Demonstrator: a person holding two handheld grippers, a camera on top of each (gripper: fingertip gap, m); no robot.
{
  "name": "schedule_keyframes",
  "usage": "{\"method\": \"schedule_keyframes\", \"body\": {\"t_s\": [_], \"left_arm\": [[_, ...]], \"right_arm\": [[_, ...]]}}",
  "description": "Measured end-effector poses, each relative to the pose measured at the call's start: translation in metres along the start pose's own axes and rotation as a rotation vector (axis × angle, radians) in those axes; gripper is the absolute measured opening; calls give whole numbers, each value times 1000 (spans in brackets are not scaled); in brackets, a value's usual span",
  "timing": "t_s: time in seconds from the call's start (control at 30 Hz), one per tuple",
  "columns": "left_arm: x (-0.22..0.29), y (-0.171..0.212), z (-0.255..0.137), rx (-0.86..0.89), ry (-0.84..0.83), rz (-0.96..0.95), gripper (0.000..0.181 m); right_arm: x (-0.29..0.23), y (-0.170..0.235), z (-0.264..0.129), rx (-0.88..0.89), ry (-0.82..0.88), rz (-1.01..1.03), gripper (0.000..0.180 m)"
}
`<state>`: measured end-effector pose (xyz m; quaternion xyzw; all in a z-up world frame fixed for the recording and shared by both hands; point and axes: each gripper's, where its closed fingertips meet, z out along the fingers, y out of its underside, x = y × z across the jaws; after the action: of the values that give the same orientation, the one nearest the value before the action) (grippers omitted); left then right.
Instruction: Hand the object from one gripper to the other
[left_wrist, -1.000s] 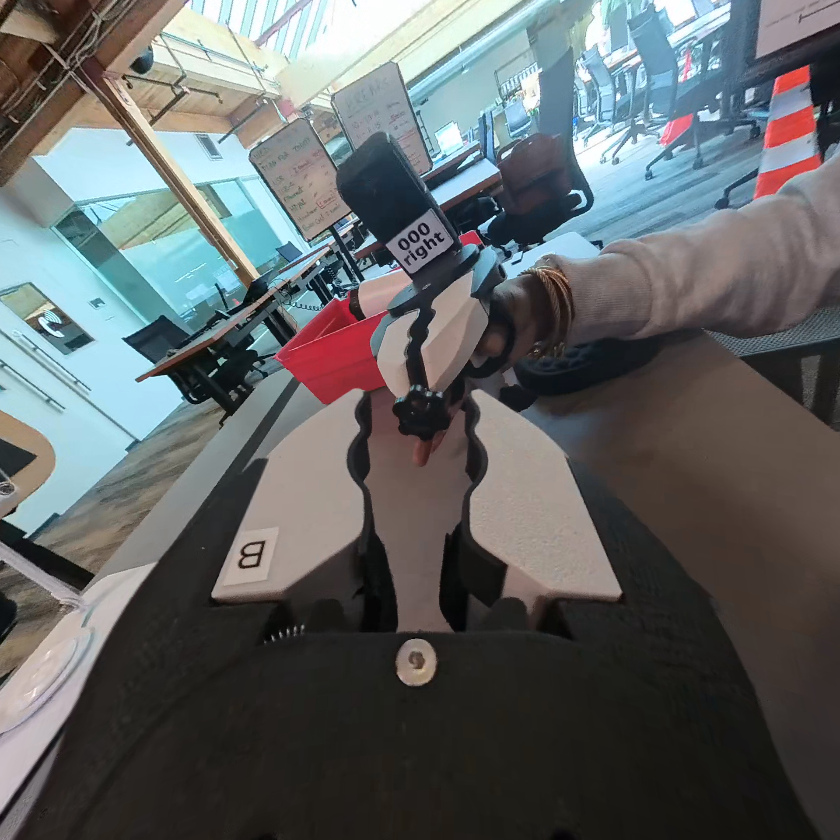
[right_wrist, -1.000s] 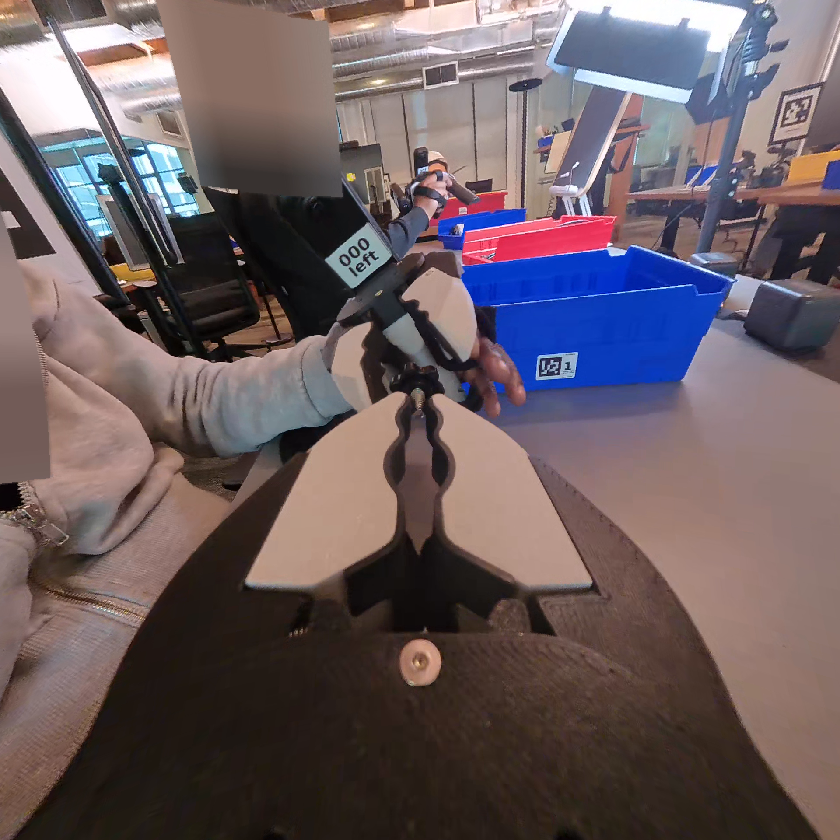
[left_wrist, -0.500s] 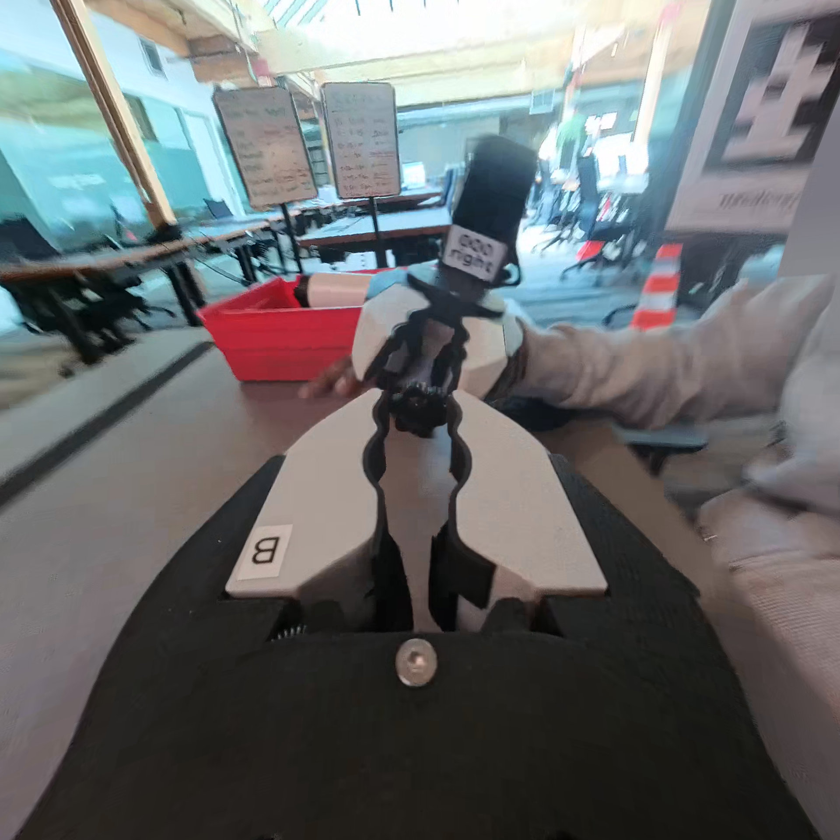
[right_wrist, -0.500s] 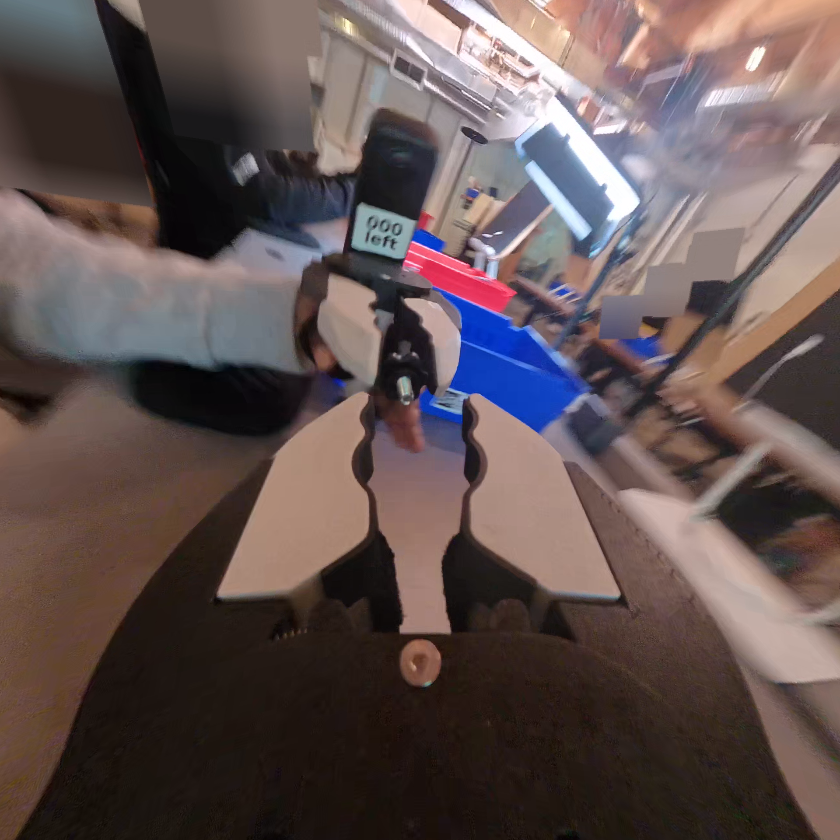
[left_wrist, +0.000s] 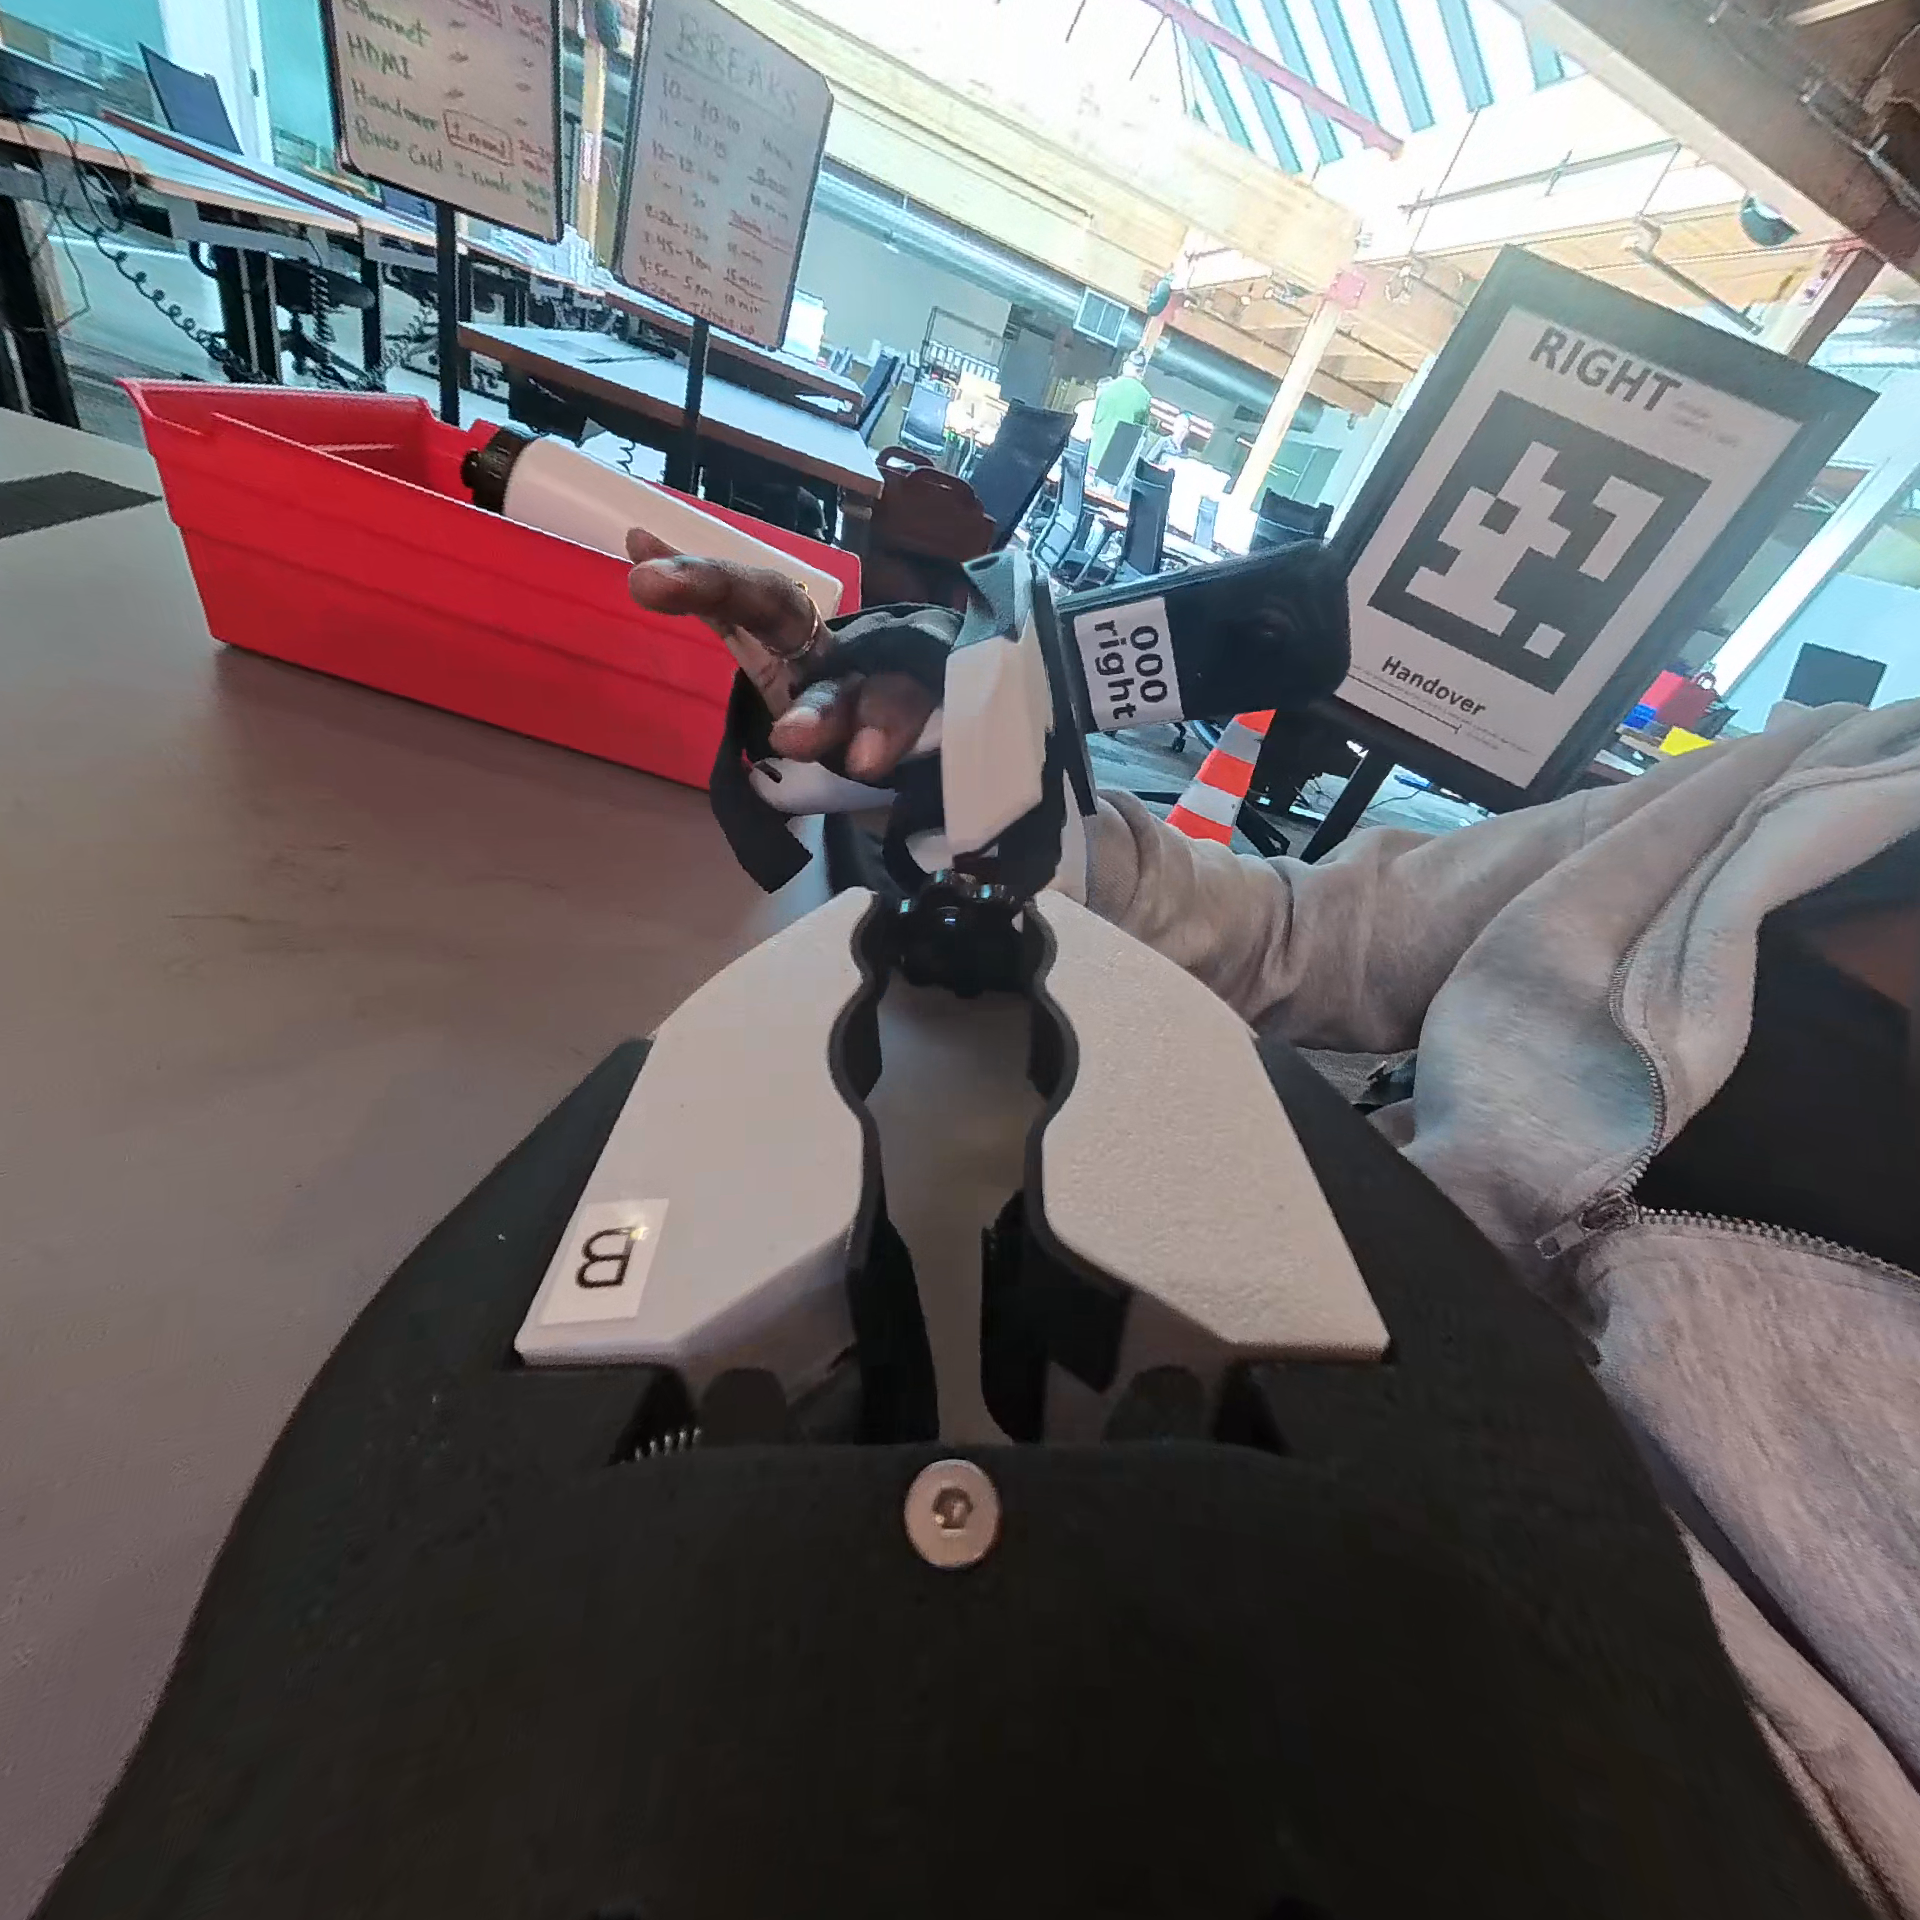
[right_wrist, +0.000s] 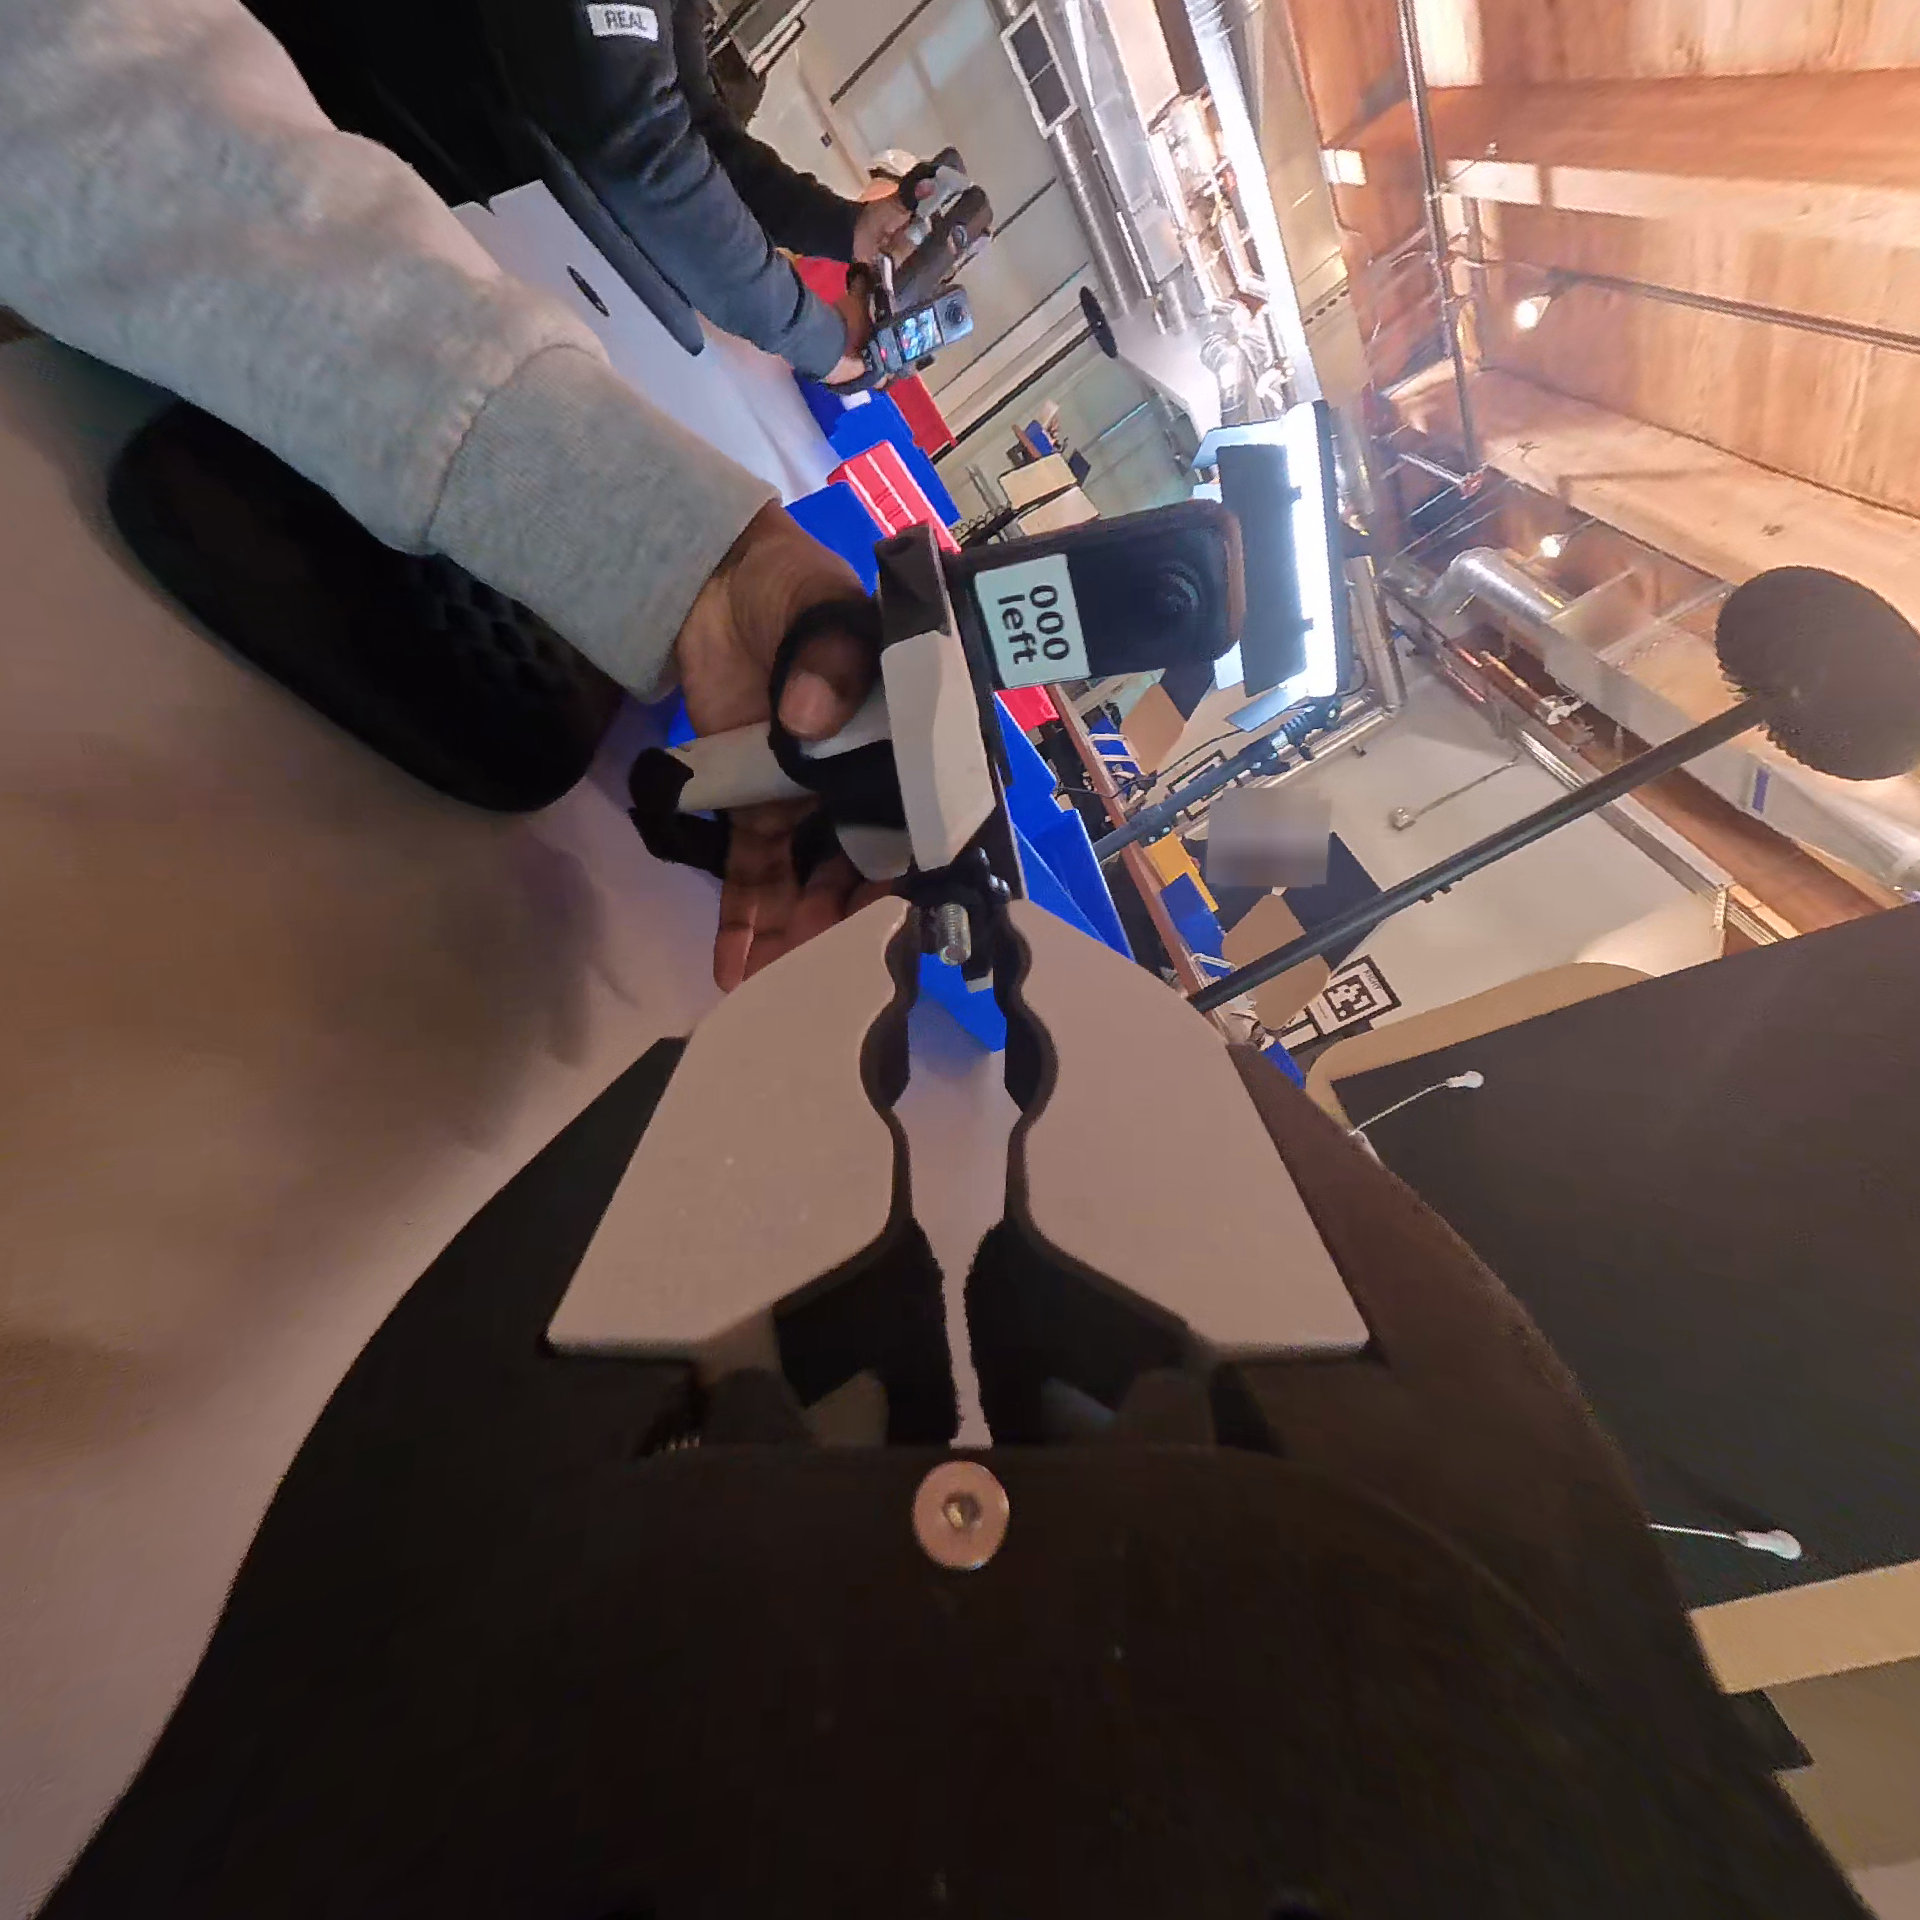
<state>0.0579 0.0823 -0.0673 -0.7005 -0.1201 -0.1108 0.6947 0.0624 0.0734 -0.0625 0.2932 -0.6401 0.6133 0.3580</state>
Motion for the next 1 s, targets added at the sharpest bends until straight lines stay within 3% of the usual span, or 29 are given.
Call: {"method": "schedule_keyframes", "body": {"t_s": [0.03, 0.23, 0.3, 0.4, 0.53, 0.67, 1.0], "left_arm": [[1, 0, 0, -2, 2, 2, 23], [4, 1, 1, -1, 18, 31, 24], [6, -3, 3, 19, 1, 153, 36], [6, -4, 6, 0, -106, 481, 55], [-3, -4, 8, -66, -230, 745, 56], [-4, -10, 6, -28, -261, 768, 45], [-4, -8, 7, -27, -240, 732, 22]], "right_arm": [[-1, 1, 0, -7, -3, -2, 12], [-3, 3, 1, -17, -26, 28, 6], [0, 2, 0, -6, -34, 110, 6], [6, 6, -2, 20, -75, 417, 6], [12, 6, -7, 105, -166, 855, 6], [15, 5, -9, 150, -210, 1007, 6], [11, 6, -8, 139, -231, 1031, 6]]}}
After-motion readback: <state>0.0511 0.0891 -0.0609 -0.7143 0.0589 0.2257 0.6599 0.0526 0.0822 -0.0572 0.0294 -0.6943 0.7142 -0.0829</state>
